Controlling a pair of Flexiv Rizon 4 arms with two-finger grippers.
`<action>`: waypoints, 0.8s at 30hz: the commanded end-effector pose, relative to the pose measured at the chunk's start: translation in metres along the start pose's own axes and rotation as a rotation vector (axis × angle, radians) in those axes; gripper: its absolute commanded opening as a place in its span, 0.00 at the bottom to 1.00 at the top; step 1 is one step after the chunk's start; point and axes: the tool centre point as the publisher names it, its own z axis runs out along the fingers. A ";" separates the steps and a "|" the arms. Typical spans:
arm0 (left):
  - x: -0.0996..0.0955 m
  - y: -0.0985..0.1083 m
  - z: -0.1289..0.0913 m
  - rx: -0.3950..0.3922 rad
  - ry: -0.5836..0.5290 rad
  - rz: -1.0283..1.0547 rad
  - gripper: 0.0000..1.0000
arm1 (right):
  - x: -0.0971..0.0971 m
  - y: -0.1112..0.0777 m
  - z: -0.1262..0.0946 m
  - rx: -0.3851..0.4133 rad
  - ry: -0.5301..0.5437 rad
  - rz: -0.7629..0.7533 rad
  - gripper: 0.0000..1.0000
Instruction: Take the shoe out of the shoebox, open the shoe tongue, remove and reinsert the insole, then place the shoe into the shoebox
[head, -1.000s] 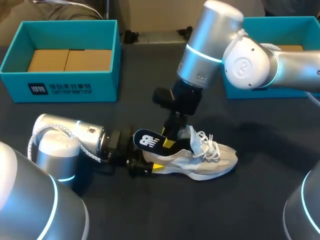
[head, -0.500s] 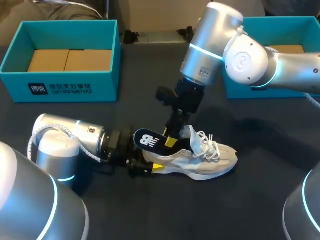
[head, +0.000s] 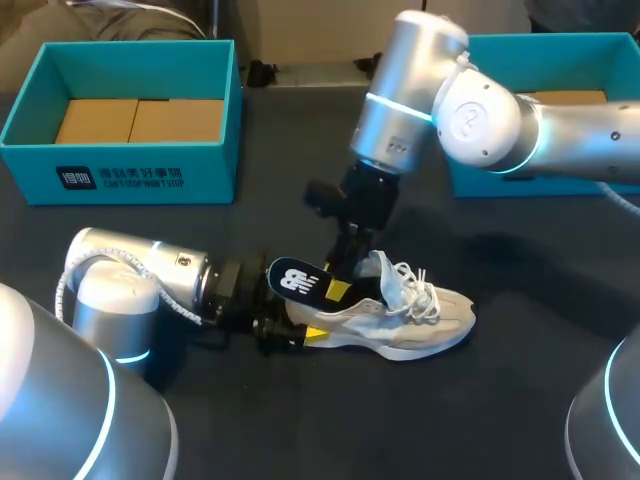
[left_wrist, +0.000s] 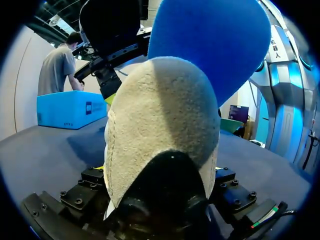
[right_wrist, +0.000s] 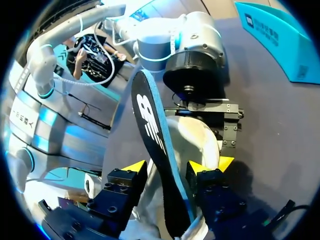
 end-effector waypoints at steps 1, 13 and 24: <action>-0.001 -0.001 0.001 -0.002 0.000 -0.001 0.00 | 0.001 0.002 0.004 -0.001 0.004 0.000 0.47; -0.001 -0.001 0.001 -0.002 0.000 -0.001 0.00 | 0.005 0.008 0.003 -0.017 -0.005 -0.010 0.00; -0.001 -0.001 0.001 -0.002 0.000 -0.001 0.00 | 0.020 0.034 -0.009 -0.095 -0.040 -0.060 0.00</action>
